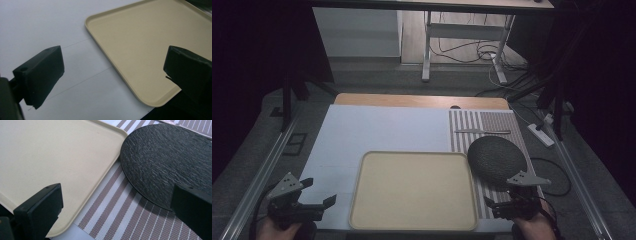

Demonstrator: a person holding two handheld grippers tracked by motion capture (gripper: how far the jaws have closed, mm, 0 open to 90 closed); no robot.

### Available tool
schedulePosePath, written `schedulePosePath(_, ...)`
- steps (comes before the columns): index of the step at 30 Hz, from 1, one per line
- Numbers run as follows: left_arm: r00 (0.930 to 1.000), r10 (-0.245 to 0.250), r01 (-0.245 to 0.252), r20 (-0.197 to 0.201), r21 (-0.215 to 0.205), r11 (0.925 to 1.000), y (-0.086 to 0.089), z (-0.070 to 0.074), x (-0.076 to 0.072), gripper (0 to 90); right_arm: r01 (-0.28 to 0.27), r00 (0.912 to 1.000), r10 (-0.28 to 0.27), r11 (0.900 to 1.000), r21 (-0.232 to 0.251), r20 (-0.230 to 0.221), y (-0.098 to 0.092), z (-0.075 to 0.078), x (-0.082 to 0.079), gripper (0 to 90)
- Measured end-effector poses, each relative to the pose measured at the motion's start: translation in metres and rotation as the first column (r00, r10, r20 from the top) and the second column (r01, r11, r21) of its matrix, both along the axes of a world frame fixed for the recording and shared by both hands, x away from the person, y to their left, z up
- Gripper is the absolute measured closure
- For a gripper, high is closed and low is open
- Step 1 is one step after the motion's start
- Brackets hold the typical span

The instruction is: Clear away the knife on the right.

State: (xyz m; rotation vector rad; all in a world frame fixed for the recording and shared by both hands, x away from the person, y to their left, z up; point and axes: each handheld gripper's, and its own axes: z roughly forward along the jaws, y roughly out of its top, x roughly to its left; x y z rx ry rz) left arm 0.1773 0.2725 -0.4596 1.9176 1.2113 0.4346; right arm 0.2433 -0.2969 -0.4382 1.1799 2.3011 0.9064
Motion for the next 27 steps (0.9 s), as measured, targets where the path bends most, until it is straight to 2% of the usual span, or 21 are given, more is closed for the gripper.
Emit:
schedulePosePath(17,1.0000,-0.008,0.008,0.003,0.003,1.0000,-0.0006,0.0000,0.0006,2.9,0.009,0.9998,-0.009,1.000,-0.001,-0.017,-0.0006,-0.0004,0.0011,0.0)
schedulePosePath(23,1.0000,-0.001,0.001,-0.002,-0.002,1.0000,-0.0001,-0.0002,0.0011,2.9,0.033,0.9992,-0.034,0.999,0.019,0.022,-0.0020,0.0015,0.0021,0.0)
schedulePosePath(27,1.0000,0.002,-0.002,-0.004,-0.004,1.0000,0.0001,-0.0002,0.0014,2.9,0.032,0.9994,-0.032,0.999,0.012,0.016,-0.0012,0.0010,0.0029,0.0)
